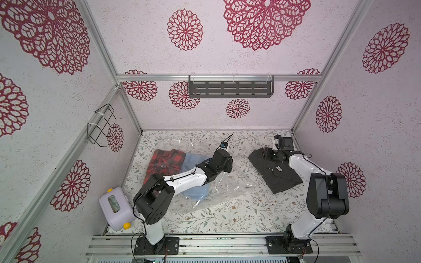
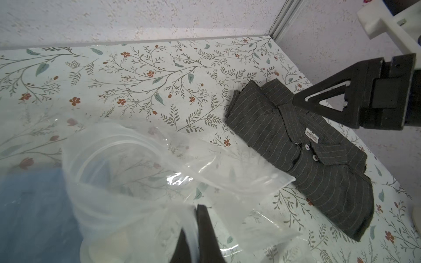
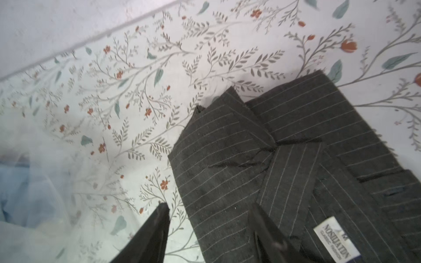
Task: Place the folded shirt into the vacuum bag
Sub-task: Pick up the shirt from the center of the board.
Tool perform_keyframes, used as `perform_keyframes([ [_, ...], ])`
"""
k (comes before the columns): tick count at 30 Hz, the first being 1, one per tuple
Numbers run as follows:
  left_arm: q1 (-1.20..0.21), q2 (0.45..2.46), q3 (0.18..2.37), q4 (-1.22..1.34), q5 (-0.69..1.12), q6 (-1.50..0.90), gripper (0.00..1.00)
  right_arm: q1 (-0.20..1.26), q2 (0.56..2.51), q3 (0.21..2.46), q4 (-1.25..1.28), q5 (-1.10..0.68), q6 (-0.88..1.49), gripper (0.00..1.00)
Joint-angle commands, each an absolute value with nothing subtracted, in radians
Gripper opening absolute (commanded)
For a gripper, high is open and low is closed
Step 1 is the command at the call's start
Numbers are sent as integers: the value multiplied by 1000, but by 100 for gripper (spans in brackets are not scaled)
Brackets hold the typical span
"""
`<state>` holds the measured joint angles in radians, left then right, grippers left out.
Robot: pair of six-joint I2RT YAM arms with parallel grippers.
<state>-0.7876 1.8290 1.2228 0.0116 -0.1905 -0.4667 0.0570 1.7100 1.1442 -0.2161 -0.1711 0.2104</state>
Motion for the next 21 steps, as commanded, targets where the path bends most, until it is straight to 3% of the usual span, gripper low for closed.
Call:
perform_keyframes([
  [1,-795,1821,1226,12,-155,-488,0,102,1748,1194,-290,-171,70,60],
  [10,-911,1592,1085,26,-116,-510,0,138,1762,1187,-258,-135,61,60],
  [16,-948,1648,1081,25,-130,-503,0,141,1607,1094,-215,-208,145,63],
  [21,-951,1720,1108,47,-120,-509,0,136,1416,906,-94,-345,241,71],
])
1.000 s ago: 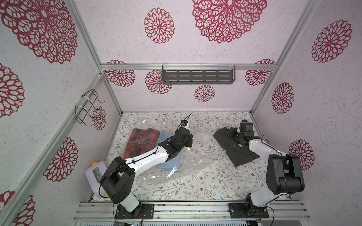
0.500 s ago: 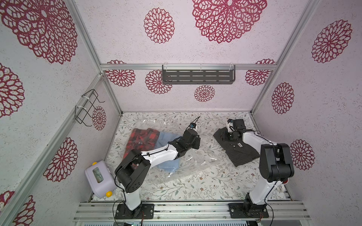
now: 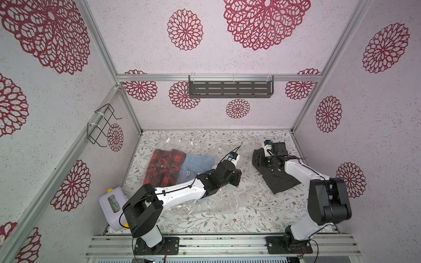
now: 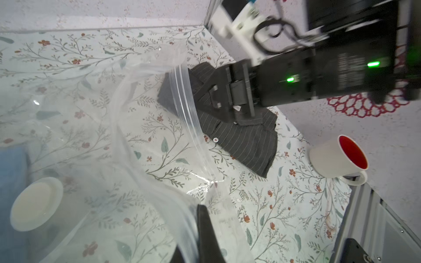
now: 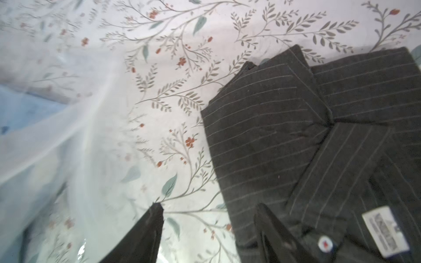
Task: Place the folded shirt into the vacuum bag
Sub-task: Pick up the shirt from the center of the board.
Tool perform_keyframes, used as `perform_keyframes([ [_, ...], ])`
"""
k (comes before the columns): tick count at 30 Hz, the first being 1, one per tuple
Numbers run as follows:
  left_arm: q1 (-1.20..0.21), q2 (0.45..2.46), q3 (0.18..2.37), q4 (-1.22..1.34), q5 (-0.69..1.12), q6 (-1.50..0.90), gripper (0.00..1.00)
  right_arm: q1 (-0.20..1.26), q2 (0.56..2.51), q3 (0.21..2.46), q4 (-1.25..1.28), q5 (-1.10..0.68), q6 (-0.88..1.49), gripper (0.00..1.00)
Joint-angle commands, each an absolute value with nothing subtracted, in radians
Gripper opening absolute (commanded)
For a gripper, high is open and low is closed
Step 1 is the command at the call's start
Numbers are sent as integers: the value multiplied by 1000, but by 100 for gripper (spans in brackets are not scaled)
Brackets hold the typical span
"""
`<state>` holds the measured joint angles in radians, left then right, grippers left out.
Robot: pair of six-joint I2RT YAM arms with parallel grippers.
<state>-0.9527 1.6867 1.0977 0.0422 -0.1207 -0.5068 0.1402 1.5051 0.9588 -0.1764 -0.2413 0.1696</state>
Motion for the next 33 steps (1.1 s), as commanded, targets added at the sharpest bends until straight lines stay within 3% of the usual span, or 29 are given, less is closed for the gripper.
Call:
perform_keyframes([
  [1,-951,1726,1112,49,-117,-509,0,135,1396,886,-93,-352,245,71],
  [8,-957,1758,1130,67,-106,-511,0,123,1372,854,-127,-366,216,72],
  [16,-963,1756,1126,69,-127,-514,0,140,1532,906,-88,-419,211,67],
  [19,-962,1754,1124,71,-142,-509,0,157,1603,946,-74,-448,238,55],
  [21,-962,1753,1126,71,-162,-501,0,160,1634,979,-70,-423,273,39],
  [23,-962,1752,1130,65,-195,-488,0,159,1654,1023,-77,-357,317,14],
  [26,-956,1753,1150,46,-262,-461,0,159,1698,1114,-97,-287,363,0],
  [31,-931,1778,1197,51,-318,-406,0,159,1814,1279,-140,-277,388,1],
  [33,-919,1798,1220,49,-317,-397,0,159,1841,1319,-177,-304,370,14],
])
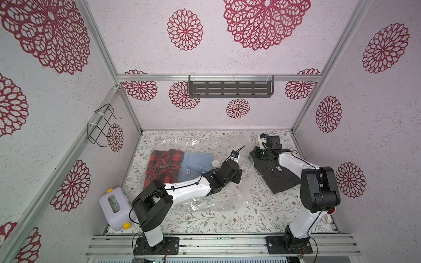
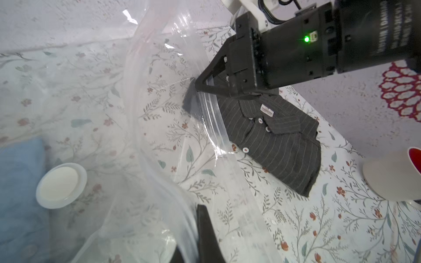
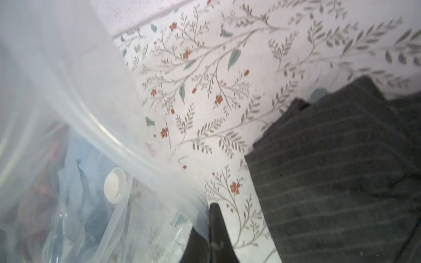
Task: Place the folded shirt into the vacuum bag
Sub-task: Pick up the shirt from the center of the board.
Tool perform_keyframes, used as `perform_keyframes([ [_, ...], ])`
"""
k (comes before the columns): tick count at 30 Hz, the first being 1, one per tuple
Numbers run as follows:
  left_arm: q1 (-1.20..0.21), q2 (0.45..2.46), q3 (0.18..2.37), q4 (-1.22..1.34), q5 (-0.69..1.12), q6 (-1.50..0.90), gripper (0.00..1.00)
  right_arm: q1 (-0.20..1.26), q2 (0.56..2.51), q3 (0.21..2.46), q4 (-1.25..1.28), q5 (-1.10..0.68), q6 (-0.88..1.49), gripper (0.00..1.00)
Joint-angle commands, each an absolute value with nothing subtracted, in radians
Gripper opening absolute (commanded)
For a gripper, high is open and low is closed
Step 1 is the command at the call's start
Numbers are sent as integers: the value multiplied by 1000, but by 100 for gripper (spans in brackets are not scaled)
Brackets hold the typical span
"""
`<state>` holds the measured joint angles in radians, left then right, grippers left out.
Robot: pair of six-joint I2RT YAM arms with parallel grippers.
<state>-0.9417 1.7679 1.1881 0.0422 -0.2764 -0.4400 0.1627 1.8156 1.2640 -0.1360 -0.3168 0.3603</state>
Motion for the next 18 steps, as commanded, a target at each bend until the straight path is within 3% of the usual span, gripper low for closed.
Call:
perform_keyframes([
  [1,-912,1807,1226,51,-316,-394,0,159,1831,1317,-188,-297,362,28],
  [3,-904,1820,1231,48,-310,-397,0,149,1784,1284,-193,-267,349,42],
  [5,-900,1816,1222,47,-305,-399,0,123,1736,1252,-209,-242,336,47],
  [11,-893,1801,1194,44,-289,-411,0,66,1641,1193,-274,-133,273,50],
  [18,-884,1781,1183,23,-344,-430,0,72,1730,1194,-305,-83,202,52],
])
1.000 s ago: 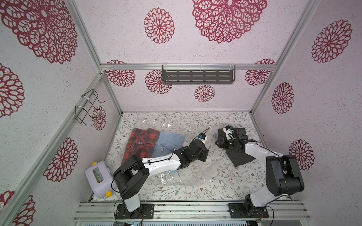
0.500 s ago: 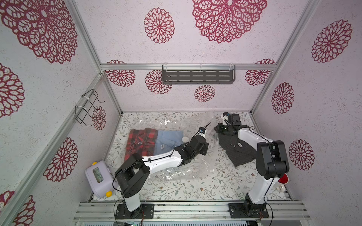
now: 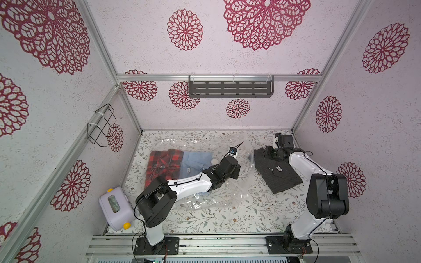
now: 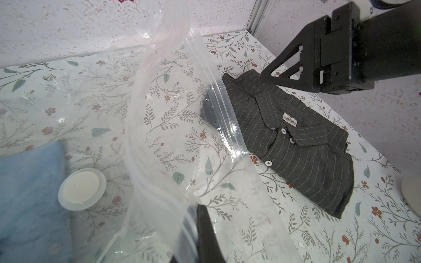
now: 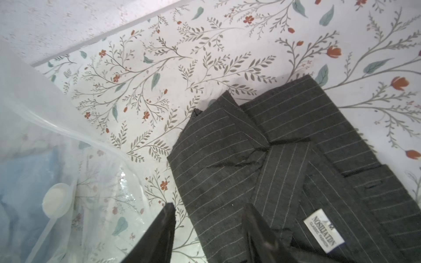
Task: Place the folded shirt into the vacuum bag
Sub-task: Pick up the shirt from the center of the board.
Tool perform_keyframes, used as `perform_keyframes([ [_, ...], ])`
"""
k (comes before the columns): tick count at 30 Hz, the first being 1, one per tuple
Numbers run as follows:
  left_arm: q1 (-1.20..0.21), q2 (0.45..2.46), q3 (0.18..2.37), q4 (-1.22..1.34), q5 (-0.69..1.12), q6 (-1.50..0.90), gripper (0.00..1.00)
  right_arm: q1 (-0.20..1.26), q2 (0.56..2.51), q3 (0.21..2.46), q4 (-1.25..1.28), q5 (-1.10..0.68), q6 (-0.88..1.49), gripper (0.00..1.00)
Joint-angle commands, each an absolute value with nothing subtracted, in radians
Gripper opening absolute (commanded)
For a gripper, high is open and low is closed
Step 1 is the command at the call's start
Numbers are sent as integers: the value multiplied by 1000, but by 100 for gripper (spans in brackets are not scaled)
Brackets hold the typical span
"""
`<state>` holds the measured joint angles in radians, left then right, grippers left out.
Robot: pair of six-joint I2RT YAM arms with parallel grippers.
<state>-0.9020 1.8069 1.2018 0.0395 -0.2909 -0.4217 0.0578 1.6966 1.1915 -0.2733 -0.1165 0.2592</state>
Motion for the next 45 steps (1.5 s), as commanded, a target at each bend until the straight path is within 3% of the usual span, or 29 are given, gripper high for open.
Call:
perform_keyframes([
  [1,-878,1765,1173,21,-351,-436,0,82,1746,1201,-308,-82,189,53],
  [14,-858,1692,1123,18,-344,-447,0,169,1888,1296,-352,2,122,58],
  [22,-858,1700,1133,22,-323,-446,0,192,1968,1349,-426,94,110,71],
  [29,-859,1719,1149,32,-292,-450,0,195,2044,1383,-505,194,120,71],
  [36,-876,1759,1190,35,-257,-448,0,184,2069,1356,-508,184,123,51],
  [45,-896,1870,1279,35,-221,-454,0,102,1973,1232,-409,47,145,0],
])
